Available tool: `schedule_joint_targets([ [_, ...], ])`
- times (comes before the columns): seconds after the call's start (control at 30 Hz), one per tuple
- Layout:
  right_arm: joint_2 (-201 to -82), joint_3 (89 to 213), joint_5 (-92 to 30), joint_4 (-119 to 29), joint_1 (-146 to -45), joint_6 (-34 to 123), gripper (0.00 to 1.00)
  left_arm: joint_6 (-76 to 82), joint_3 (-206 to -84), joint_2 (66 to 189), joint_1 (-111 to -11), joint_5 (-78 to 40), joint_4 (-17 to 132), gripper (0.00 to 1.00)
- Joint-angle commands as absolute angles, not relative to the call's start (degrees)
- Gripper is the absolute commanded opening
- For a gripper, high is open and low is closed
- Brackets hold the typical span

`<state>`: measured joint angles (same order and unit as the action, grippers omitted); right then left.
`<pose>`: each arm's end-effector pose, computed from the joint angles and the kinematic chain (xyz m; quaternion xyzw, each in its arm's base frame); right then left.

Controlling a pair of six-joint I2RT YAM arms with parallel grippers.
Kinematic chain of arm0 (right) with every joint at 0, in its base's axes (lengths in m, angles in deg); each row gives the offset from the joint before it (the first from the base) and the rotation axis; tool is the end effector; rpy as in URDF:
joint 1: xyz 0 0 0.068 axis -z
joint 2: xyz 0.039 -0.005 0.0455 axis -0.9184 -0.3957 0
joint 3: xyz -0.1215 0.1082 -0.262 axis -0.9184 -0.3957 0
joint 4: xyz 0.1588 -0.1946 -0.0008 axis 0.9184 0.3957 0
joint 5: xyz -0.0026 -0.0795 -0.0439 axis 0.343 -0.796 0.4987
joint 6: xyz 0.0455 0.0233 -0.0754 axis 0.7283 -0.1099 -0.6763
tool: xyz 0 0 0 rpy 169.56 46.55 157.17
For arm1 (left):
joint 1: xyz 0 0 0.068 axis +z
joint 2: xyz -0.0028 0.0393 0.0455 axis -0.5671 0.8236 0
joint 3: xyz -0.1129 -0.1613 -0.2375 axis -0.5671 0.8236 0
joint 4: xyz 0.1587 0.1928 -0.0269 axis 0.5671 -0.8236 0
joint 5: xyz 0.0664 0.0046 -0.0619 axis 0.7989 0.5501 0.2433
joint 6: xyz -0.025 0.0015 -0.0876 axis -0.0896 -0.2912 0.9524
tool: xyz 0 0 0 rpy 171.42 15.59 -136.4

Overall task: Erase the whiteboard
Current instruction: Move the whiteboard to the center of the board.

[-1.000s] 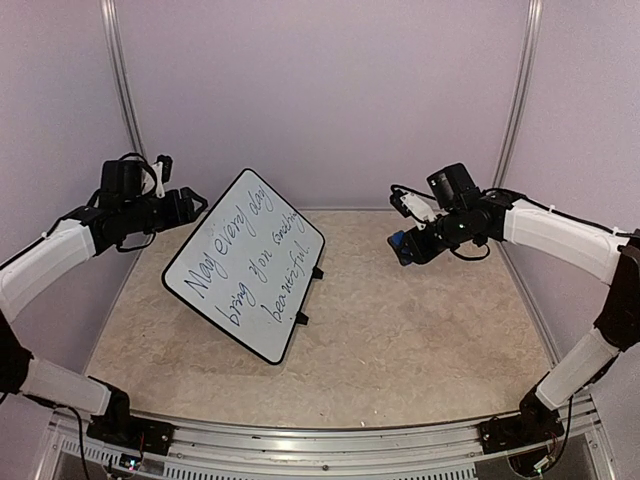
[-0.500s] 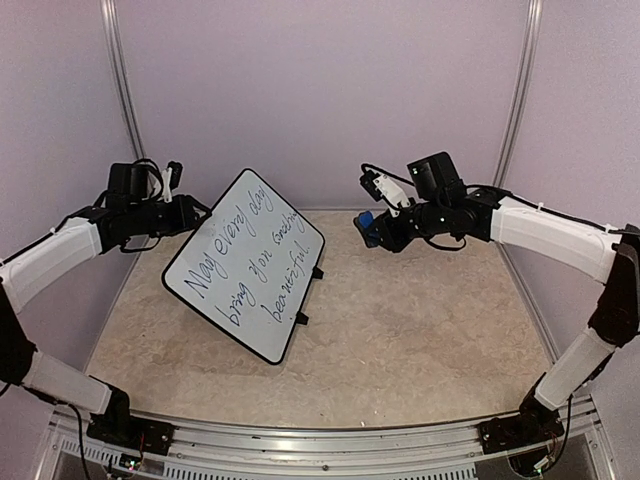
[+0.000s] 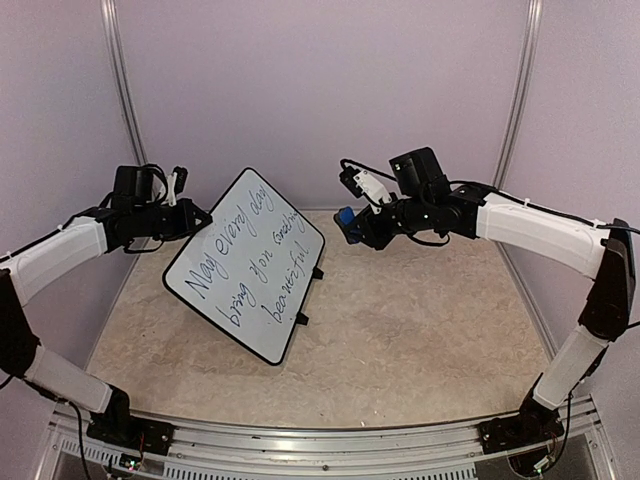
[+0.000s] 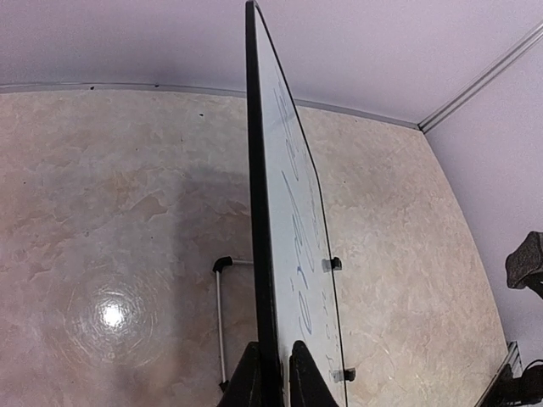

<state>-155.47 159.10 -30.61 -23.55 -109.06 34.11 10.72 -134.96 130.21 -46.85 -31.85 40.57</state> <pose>0.2998 0.2891 0.3435 -0.3727 0.7937 0.2170 0.4290 0.3147 -0.0985 0.3244 0.0355 0.8581 -0.2857 0.4251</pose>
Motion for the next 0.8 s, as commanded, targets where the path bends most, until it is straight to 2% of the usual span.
schedule_joint_targets([
  [0.0, -155.6, 159.8, -30.8, -24.3, -109.7, 33.7, 0.26, 11.1, -134.5, 130.8, -46.6, -34.0, 42.5, 0.08],
  [0.1, -155.4, 159.8, -31.0, -23.9, -109.8, 33.5, 0.26, 11.3, -134.8, 131.4, -46.7, -34.4, 42.3, 0.00],
  [0.77, -152.4, 157.9, -31.3, -20.3, -111.1, 32.4, 0.27, 13.3, -143.5, 141.1, -58.2, -39.5, 42.7, 0.00],
])
